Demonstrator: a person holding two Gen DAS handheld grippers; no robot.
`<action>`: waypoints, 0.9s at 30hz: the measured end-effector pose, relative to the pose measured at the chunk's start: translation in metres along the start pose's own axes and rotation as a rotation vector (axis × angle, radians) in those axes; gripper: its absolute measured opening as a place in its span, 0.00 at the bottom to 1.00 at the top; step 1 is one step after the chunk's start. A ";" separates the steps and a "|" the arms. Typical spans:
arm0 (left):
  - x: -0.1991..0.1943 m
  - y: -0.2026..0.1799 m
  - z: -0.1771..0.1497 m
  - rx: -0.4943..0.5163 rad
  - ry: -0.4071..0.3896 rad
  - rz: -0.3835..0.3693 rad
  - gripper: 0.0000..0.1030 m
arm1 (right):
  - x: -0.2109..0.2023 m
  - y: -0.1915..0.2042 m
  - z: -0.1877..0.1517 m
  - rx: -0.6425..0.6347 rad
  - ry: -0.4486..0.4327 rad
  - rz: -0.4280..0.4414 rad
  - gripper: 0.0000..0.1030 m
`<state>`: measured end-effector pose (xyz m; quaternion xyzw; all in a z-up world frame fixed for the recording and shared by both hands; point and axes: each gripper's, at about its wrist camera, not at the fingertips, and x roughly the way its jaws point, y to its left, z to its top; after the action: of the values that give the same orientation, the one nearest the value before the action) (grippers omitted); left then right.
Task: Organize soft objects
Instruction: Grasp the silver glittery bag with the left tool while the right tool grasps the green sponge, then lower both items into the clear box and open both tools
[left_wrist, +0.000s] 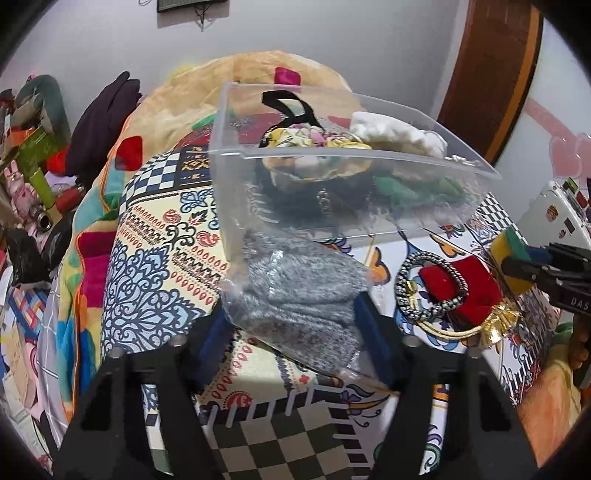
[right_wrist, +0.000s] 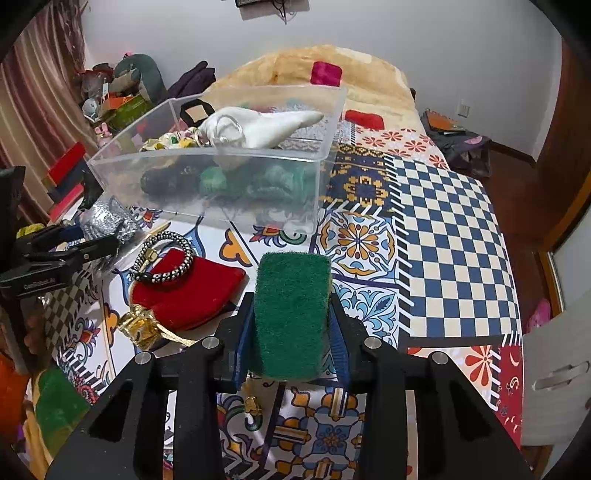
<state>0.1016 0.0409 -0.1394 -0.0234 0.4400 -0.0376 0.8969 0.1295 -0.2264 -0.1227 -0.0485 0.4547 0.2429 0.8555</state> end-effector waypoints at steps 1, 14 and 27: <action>0.000 -0.001 0.000 0.004 -0.002 -0.007 0.54 | -0.001 0.000 0.000 -0.001 -0.003 0.000 0.32; -0.038 -0.009 0.001 0.044 -0.089 0.004 0.32 | -0.032 0.012 0.015 -0.038 -0.095 0.001 0.32; -0.106 -0.020 0.031 0.047 -0.292 -0.022 0.32 | -0.068 0.025 0.047 -0.070 -0.240 0.012 0.32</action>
<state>0.0603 0.0306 -0.0355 -0.0126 0.3035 -0.0539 0.9512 0.1214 -0.2151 -0.0374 -0.0462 0.3408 0.2675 0.9001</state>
